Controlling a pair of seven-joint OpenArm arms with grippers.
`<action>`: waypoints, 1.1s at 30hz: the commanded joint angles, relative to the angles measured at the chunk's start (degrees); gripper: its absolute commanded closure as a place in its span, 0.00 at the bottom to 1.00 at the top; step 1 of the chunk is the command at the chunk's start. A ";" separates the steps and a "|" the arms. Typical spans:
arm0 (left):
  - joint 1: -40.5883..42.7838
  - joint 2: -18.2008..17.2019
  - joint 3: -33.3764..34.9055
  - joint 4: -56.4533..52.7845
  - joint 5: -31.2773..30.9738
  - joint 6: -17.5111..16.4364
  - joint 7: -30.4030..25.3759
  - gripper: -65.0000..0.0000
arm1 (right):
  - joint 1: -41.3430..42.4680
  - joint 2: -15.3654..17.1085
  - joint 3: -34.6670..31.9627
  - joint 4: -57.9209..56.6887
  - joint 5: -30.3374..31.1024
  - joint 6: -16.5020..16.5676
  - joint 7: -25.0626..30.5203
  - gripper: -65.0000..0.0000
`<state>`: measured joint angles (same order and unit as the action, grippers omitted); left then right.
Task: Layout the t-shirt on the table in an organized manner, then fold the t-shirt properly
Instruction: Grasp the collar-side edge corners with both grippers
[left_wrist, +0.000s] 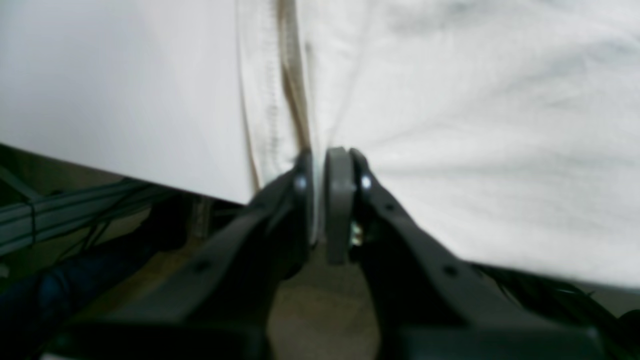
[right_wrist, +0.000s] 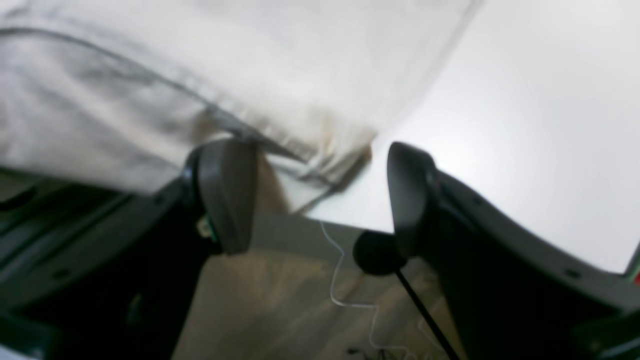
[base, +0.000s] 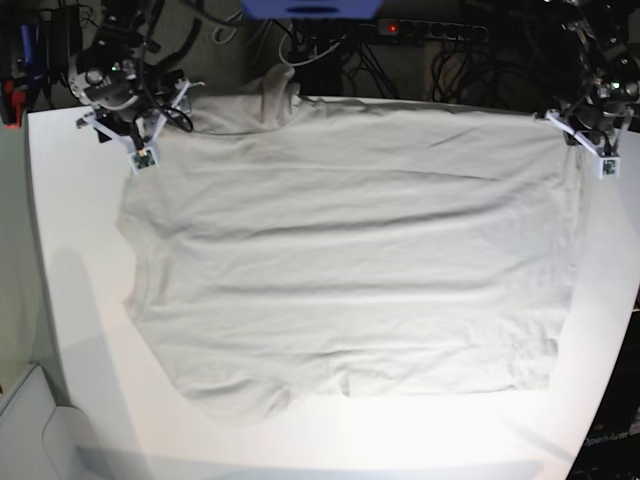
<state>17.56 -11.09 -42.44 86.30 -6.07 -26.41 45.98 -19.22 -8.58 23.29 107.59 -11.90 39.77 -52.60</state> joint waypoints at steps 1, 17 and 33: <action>1.38 0.06 -0.07 -0.63 3.38 0.35 5.58 0.93 | -0.07 0.01 -0.04 -0.03 -0.19 0.23 -0.19 0.36; 1.47 0.06 -0.07 -0.54 3.30 0.26 5.58 0.93 | 0.98 0.10 -0.04 -4.60 -0.19 0.23 -0.19 0.93; -5.83 0.06 -0.25 2.62 3.38 0.17 10.24 0.93 | 4.59 3.00 0.23 0.23 -0.54 0.23 -0.19 1.00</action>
<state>11.70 -10.39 -42.48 88.33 -2.81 -26.63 56.34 -14.57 -6.00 23.31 106.63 -11.97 39.81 -53.30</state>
